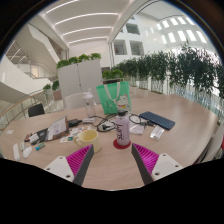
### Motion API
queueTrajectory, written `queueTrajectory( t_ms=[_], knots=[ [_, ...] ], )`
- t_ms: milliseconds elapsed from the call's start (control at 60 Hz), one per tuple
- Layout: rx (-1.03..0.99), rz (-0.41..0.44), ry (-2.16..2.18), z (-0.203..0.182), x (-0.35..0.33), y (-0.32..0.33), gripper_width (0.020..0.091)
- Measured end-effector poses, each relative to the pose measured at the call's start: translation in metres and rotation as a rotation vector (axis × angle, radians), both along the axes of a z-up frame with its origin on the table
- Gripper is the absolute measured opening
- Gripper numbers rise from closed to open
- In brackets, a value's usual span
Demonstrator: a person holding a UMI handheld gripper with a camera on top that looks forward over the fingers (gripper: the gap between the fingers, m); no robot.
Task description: Pour water
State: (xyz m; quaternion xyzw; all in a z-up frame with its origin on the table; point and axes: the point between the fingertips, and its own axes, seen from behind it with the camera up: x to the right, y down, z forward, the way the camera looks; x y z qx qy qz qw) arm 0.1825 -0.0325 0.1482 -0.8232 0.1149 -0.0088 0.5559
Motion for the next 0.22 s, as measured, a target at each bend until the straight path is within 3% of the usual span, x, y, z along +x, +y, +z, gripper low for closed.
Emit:
queueTrajectory(
  t_ms=[217],
  knots=[
    [-0.004,-0.032,0.015,0.046,-0.058,-0.114,0.0832]
  ],
)
